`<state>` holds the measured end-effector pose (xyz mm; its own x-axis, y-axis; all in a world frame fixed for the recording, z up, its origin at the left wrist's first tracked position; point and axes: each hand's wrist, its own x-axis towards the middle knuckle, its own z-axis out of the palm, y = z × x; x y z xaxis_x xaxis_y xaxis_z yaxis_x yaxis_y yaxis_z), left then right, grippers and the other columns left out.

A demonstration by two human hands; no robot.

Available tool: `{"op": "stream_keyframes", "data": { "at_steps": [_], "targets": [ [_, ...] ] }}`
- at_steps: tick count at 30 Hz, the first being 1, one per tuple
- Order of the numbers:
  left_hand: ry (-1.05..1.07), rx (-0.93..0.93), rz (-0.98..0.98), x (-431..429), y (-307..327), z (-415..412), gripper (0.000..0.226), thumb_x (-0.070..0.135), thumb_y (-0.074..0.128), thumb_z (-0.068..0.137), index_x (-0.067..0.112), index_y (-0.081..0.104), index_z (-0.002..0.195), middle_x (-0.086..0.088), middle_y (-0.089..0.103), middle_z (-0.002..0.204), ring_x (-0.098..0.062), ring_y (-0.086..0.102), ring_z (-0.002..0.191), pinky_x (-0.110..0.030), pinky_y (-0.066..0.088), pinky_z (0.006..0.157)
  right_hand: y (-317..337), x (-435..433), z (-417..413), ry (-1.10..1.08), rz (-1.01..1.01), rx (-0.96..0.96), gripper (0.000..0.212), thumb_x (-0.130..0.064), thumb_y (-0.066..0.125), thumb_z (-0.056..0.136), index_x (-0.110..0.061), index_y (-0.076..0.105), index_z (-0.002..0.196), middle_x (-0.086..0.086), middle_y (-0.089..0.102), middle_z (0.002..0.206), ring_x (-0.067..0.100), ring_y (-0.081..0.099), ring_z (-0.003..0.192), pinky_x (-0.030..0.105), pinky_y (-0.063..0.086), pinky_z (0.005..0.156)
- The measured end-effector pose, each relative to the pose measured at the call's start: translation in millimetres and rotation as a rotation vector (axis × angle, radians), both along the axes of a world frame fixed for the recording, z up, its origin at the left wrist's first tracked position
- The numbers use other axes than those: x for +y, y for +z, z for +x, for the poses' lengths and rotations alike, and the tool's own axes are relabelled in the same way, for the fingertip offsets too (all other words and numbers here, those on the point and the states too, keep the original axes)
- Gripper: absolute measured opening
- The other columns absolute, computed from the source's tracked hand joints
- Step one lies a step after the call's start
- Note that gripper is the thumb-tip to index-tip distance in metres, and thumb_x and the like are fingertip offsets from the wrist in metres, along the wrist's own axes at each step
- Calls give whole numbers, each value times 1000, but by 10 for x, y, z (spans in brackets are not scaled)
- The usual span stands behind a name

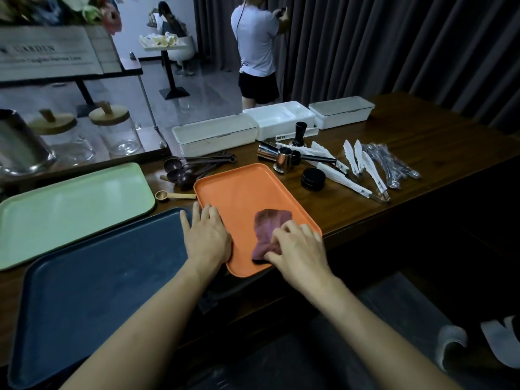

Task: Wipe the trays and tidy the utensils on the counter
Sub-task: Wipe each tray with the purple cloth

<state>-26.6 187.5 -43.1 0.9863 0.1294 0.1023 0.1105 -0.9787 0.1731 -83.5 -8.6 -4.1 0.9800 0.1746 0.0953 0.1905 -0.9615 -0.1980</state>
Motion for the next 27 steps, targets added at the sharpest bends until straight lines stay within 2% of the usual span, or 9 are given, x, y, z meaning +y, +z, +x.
{"op": "stream_keyframes", "data": {
  "at_steps": [3,7,11,14,16,19,23,27],
  "targets": [
    [-16,6,-4,10,12,-8,38,25,31,102,9,50,130,-11,45,155,-34,15,156,-58,1,126,118,-317,176,-78,-75,39,26,-47,64,89,-30,61,109,-4,57,121,24,49,116,42,37,96],
    [-40,8,23,20,-2,4,36,24,32,101,9,52,128,-12,43,156,-33,14,157,-56,2,126,158,-467,358,-19,-66,17,10,-33,66,92,-34,60,99,-14,62,113,19,48,119,40,32,100],
    [-46,-24,11,24,-6,11,40,27,25,100,11,55,122,-12,51,149,-31,24,153,-54,8,127,178,-410,660,29,-59,6,18,-20,61,95,-33,60,107,-11,64,110,19,49,120,40,26,108],
    [-35,-34,13,30,-25,3,45,27,21,97,11,54,124,-11,51,149,-31,26,153,-53,10,127,178,-258,1016,79,-103,25,34,-15,57,95,-31,52,125,-5,64,119,26,49,122,44,30,109],
    [-31,-38,-10,27,-13,0,64,31,8,93,9,51,136,-10,44,157,-29,21,155,-50,7,128,188,-143,1283,120,-133,75,40,-14,54,95,-28,48,132,-4,60,126,28,48,121,43,39,102],
    [-45,-45,-35,11,37,-16,81,34,-4,87,8,46,145,-9,38,162,-27,20,156,-45,7,129,190,-15,1671,176,-200,121,29,-15,49,96,-26,53,122,-3,56,122,28,47,114,41,43,91],
    [-37,-54,-95,-8,110,-24,87,37,-9,86,8,39,153,-8,31,166,-25,13,158,-39,1,128,139,98,2118,257,-165,131,33,-18,47,96,-28,56,126,-5,55,124,29,43,115,42,44,97],
    [-31,-45,-121,-19,131,-46,82,37,-5,90,8,39,153,-8,30,166,-24,13,158,-34,-6,126,136,271,2336,382,-191,121,28,-37,54,96,-28,61,122,-6,58,126,28,46,109,39,44,91]
  ]
}}
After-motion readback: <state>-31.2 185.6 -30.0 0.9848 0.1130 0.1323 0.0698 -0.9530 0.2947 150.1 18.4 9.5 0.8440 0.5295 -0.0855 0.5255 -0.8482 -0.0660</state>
